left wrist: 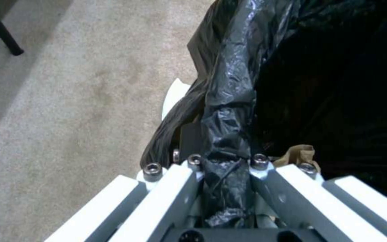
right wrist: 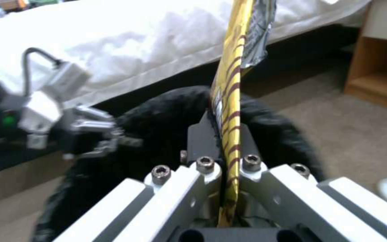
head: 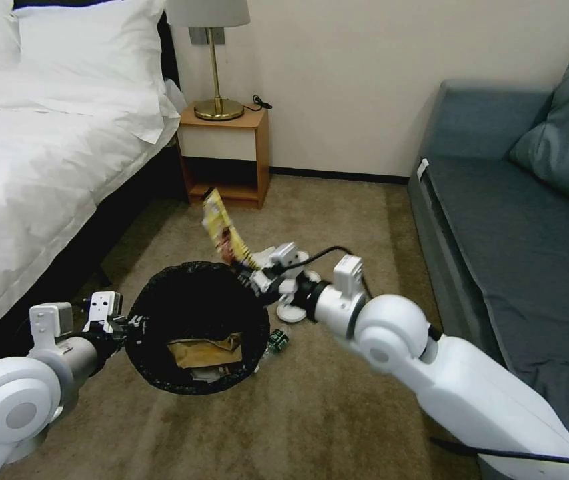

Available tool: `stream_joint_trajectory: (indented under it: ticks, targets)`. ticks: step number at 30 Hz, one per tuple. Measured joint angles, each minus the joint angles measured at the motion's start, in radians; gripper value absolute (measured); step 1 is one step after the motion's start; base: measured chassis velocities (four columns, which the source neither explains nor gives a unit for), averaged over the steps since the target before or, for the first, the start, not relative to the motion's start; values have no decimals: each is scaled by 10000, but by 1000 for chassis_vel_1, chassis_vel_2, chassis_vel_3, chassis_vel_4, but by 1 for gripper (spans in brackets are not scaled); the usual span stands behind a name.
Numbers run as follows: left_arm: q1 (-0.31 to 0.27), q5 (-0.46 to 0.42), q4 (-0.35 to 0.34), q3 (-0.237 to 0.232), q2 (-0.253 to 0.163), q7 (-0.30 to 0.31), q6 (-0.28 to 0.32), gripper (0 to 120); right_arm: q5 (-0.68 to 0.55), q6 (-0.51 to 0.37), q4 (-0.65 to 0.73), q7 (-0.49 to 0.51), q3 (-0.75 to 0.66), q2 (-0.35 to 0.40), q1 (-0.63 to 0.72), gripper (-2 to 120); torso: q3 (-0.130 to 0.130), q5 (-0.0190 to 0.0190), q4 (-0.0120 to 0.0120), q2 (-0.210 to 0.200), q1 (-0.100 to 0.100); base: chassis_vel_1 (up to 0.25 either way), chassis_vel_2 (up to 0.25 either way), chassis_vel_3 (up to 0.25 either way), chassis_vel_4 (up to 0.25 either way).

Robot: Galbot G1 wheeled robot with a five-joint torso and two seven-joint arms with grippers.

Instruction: Pick up the trash bin, then pick up the garbage on the floor and place it into the trash bin.

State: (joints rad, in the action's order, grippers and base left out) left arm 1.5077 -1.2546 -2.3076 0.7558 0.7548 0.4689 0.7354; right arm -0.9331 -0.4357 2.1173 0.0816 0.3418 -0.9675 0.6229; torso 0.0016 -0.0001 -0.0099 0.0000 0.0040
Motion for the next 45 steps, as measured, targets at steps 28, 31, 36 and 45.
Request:
stream_joint_trajectory:
  ticks: [28, 31, 36, 45]
  targets:
    - [-46, 42, -53, -11, 168, 143, 0, 2, 1, -160, 402, 1011, 894, -342, -126, 65, 0, 1, -1, 0, 0, 0, 0, 0, 0]
    - [-46, 46, -60, -8, 172, 188, 0, 2, 1, -120, 441, 1088, 849, -391, -115, 78, 0, 0, -1, 0, 0, 0, 0, 0, 0]
    - [-46, 45, -89, 67, 174, 200, 0, 2, -70, -28, 583, 1180, 519, -515, -164, 96, 0, 1, 0, 0, 0, 0, 0, 0, 0]
    - [-86, 44, -12, 244, 309, 211, 0, 2, 120, 951, 400, 1046, -866, -770, -268, 100, 0, 1, 0, -2, 0, 0, 0, 0, 0]
